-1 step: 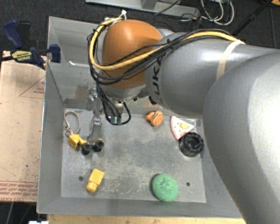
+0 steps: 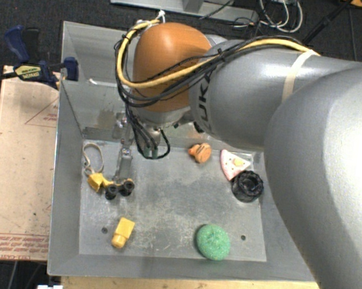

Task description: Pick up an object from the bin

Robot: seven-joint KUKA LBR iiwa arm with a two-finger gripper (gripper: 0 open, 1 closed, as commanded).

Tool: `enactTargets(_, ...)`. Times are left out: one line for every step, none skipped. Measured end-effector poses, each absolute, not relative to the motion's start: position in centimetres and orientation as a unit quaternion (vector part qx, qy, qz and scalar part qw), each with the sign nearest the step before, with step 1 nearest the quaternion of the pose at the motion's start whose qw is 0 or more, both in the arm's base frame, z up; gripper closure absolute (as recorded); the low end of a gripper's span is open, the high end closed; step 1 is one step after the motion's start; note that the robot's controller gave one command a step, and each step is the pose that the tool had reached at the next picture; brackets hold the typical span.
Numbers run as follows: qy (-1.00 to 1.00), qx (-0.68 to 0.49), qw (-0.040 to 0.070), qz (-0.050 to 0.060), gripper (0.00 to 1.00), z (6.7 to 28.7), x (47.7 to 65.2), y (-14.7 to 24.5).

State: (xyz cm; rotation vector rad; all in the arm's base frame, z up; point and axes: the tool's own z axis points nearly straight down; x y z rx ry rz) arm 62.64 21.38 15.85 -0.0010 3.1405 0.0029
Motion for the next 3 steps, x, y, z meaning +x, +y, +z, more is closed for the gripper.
enactTargets(0.999,-0.045,0.003,0.001,0.0,12.5,60.7,20.0)
enactTargets(0.984,-0.177,0.002,0.002,1.0,10.3,56.7,19.2)
enactTargets(0.984,-0.177,0.002,0.002,1.0,10.3,56.7,19.2)
